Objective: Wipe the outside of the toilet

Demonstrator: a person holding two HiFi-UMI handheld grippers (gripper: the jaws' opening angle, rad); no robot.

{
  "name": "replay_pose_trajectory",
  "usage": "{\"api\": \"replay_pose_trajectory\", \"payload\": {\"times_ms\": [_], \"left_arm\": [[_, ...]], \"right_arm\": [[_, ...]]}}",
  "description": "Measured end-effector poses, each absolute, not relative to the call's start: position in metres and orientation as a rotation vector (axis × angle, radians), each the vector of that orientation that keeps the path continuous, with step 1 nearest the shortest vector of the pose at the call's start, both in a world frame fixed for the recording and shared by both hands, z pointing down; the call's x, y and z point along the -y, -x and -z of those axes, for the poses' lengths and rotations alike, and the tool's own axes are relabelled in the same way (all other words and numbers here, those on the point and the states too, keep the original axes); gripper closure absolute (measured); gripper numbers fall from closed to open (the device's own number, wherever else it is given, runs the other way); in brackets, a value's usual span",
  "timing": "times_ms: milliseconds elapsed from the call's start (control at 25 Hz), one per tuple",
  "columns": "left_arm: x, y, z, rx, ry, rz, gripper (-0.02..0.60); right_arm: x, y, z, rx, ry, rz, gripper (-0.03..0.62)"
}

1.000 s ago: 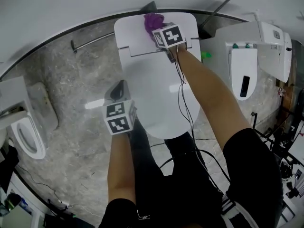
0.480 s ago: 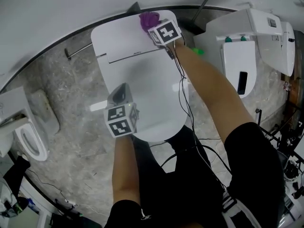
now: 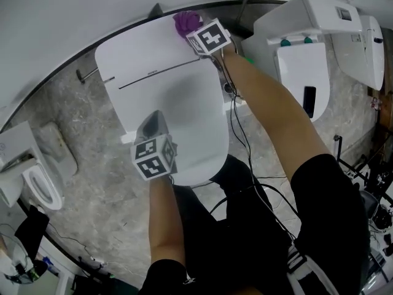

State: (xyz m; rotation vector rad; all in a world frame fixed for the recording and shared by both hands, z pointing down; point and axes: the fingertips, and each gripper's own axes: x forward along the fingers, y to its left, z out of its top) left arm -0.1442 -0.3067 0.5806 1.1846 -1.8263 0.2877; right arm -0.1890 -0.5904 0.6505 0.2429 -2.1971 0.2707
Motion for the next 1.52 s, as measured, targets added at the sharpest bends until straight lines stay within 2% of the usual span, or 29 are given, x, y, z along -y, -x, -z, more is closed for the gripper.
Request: {"api": "replay_pose_trajectory", "payload": {"times_ms": [160, 280, 520, 960, 1160, 1520], "left_arm": [[0.321, 0.114, -0.592, 1.794, -1.198, -0.321, 0.574], [0.326, 0.099, -0.597, 1.771, -1.196, -0.352, 0.574], [0.350, 0.093, -0.591, 1.787, -1.209, -0.380, 0.574], [0.371, 0.087, -0.606, 1.785, -1.239, -0.471, 0.574], [0.363, 0.090, -0.634, 1.770, -1.254, -0.545, 0.574], [0.367, 0.085, -0.636, 1.791, -1.277, -0.588, 0.574]], "right_arm": [[0.608, 0.171, -0.650, 2.201, -0.243, -0.341, 0.508], [0.621, 0.151, -0.651, 2.199, -0.226, -0.260, 0.509], [0.645, 0.118, -0.667, 2.235, -0.150, -0.228, 0.510], [0.642, 0.142, -0.713, 2.324, 0.196, 0.150, 0.510], [0.637, 0.152, -0.753, 2.345, 0.205, 0.182, 0.510], [0.646, 0.149, -0.775, 2.328, 0.234, 0.354, 0.510]]}}
